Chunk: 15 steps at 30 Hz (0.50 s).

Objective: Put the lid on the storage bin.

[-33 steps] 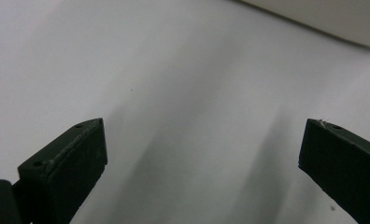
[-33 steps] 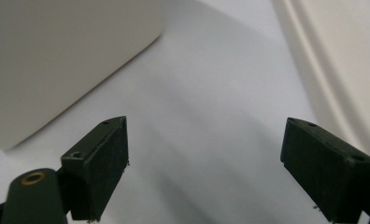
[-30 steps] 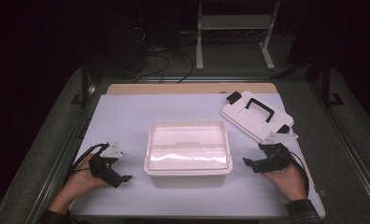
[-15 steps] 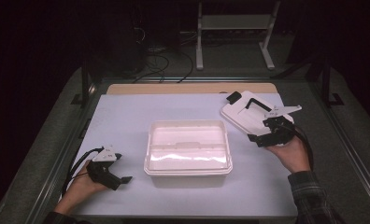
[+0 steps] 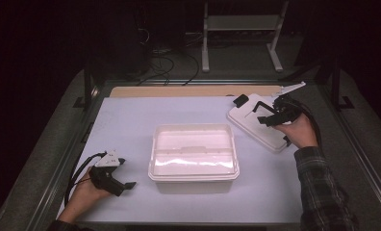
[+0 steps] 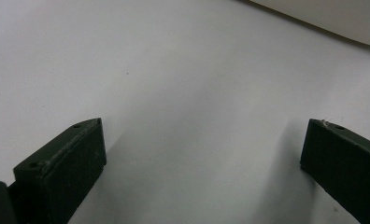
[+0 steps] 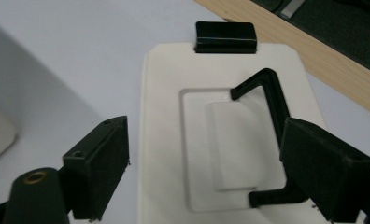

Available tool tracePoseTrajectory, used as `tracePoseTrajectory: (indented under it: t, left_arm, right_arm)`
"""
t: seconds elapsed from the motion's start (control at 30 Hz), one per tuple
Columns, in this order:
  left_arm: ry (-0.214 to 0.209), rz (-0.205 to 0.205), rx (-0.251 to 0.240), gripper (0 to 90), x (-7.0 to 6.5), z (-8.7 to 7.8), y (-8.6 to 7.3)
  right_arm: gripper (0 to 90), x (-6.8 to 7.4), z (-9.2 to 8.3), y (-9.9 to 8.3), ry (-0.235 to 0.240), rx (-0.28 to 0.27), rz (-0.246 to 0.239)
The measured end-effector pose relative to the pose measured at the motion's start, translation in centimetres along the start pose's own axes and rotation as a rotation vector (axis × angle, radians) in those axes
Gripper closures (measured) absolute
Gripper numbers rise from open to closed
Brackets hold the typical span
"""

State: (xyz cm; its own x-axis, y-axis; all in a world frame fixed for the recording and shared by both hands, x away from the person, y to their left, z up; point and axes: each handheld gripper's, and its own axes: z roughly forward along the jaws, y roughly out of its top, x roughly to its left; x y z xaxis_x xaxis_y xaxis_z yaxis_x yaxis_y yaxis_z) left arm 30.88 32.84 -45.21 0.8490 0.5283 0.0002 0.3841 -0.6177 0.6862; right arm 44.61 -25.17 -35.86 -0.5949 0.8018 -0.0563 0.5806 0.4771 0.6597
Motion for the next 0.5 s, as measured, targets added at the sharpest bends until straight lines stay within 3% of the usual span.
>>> tracePoseTrajectory:
  t: [0.17, 0.5]
  left_arm:
    - [0.0, 0.0, 0.001, 0.0, 0.0, 0.0, 0.0]
    - [-0.001, -0.002, -0.002, 0.0, 0.0, 0.0, 0.0]
  right_arm:
    - [17.4, -2.4, 1.7, 0.7, 0.016, 0.047, 0.028]
    - [36.0, -5.4, 4.8, 1.2, 0.022, 0.131, 0.059]
